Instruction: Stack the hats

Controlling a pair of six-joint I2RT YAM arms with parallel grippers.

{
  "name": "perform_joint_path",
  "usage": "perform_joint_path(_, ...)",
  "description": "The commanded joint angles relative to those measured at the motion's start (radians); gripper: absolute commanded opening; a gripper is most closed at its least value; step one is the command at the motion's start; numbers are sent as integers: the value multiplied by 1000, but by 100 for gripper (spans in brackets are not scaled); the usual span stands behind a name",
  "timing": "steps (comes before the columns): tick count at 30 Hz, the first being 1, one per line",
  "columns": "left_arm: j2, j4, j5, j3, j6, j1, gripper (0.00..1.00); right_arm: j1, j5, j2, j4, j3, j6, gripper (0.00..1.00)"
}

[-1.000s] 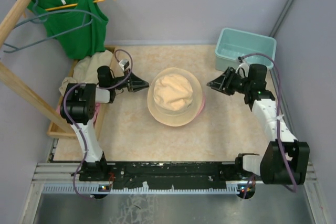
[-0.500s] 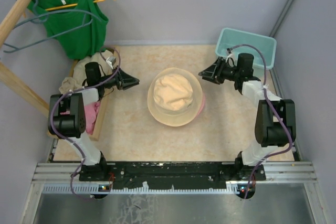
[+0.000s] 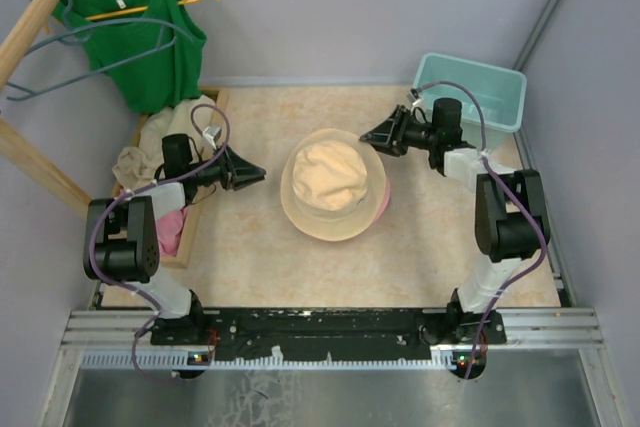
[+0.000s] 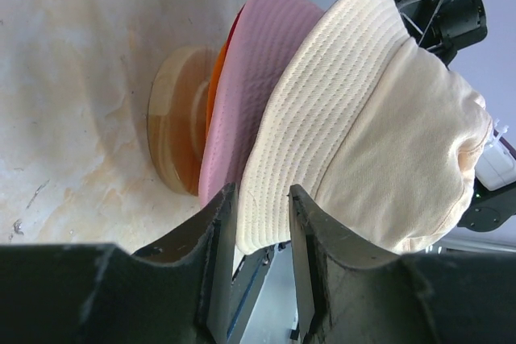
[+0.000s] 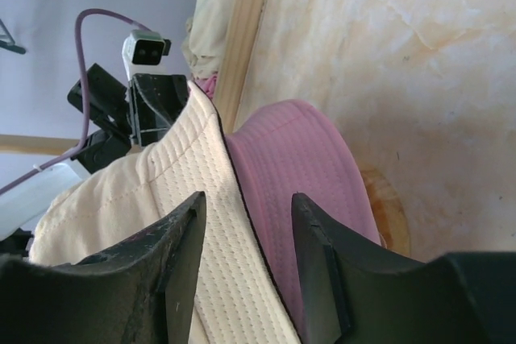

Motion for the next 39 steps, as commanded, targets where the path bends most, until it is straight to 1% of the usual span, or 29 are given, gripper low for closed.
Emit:
perform_joint_path(1, -23, -30, -8, -7, 30, 1, 38, 6, -23, 2, 106, 27, 36, 42)
perform_joint_path(3, -20, -30, -8, -8, 30, 2, 38, 8, -25, 5, 112, 23, 43, 35)
perform_joint_path(6, -11, -28, -1, -10, 32, 2, 38, 11, -35, 10, 123, 13, 58, 31)
perform_joint_path(8, -8, -25, 0, -9, 32, 2, 38, 10, -43, 15, 128, 6, 69, 31)
perform_joint_path(12, -2, -20, 5, -10, 31, 2, 38, 12, -59, 16, 130, -6, 72, 38)
perform_joint_path(16, 0, -21, 10, -16, 34, 1, 38, 16, -71, 10, 135, -14, 77, 38)
perform_joint_path(21, 9, -16, 13, -16, 36, 1, 38, 35, -83, 12, 129, -18, 75, 36)
perform_joint_path(23, 11, -13, 14, -16, 35, 2, 38, 44, -84, 12, 127, -21, 75, 31)
perform_joint_path(25, 11, -13, 15, -17, 35, 2, 38, 50, -91, 17, 131, -24, 80, 25)
perform_joint_path(29, 11, -12, 17, -21, 36, 2, 38, 53, -96, 26, 151, -37, 103, 2)
perform_joint_path(30, 10, -11, 16, -22, 36, 2, 38, 52, -92, 23, 152, -42, 104, 0)
perform_joint_path(33, 4, -12, 17, -28, 36, 2, 38, 33, -57, 7, 164, -84, 114, 0)
perform_joint_path(36, -5, -14, 16, -37, 37, 1, 37, -19, -36, -21, 177, -140, 121, 0)
perform_joint_path(39, -14, -18, 16, -45, 34, 2, 38, -65, -12, -57, 150, -185, 105, 0)
